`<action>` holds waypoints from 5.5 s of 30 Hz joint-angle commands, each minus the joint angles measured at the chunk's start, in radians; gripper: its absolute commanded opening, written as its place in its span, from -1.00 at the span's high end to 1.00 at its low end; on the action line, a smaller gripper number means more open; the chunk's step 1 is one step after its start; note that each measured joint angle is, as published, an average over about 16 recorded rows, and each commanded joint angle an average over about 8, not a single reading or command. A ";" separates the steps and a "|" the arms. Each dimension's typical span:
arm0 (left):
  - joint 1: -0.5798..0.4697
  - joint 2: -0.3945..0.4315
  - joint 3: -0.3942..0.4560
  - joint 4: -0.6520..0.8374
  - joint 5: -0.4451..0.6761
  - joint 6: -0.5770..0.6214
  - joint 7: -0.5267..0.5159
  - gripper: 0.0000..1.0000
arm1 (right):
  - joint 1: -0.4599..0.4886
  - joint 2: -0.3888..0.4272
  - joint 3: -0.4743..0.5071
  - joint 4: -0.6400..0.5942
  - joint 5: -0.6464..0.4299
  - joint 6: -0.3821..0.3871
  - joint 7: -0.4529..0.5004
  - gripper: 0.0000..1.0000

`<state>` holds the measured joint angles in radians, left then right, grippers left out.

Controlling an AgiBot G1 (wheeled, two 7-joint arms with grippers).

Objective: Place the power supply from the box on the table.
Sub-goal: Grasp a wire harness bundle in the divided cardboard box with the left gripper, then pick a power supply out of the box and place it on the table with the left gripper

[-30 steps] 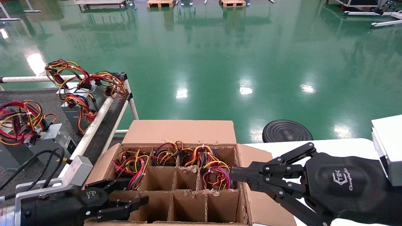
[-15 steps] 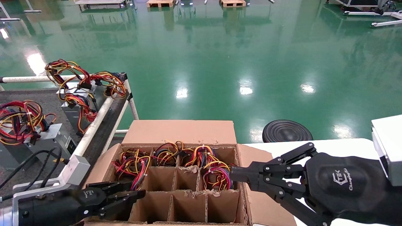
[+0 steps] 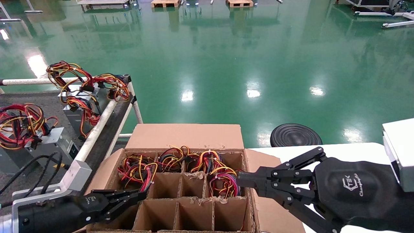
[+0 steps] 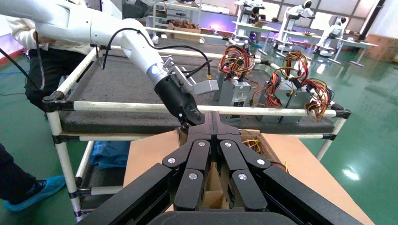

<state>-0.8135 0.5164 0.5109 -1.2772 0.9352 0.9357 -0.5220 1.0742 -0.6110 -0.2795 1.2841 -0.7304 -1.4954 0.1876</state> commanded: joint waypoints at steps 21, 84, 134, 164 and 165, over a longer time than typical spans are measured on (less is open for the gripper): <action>-0.039 -0.014 -0.041 -0.021 0.015 -0.002 0.066 1.00 | 0.000 0.000 0.000 0.000 0.000 0.000 0.000 1.00; -0.422 -0.173 -0.427 -0.130 0.093 0.025 0.498 1.00 | 0.000 0.000 0.000 0.000 0.000 0.000 0.000 1.00; -0.423 -0.743 -0.245 -0.112 0.328 0.207 -0.146 1.00 | 0.000 0.000 0.000 0.000 0.000 0.000 0.000 1.00; -0.522 -0.695 0.119 -0.126 0.100 0.177 -0.049 1.00 | 0.000 0.000 0.000 0.000 0.000 0.000 0.000 1.00; -0.523 -0.694 0.129 -0.126 0.092 0.173 -0.043 1.00 | 0.000 0.000 0.000 0.000 0.000 0.000 0.000 1.00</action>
<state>-1.3357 -0.1806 0.6387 -1.4035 1.0279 1.1083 -0.5660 1.0742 -0.6110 -0.2795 1.2841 -0.7304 -1.4954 0.1876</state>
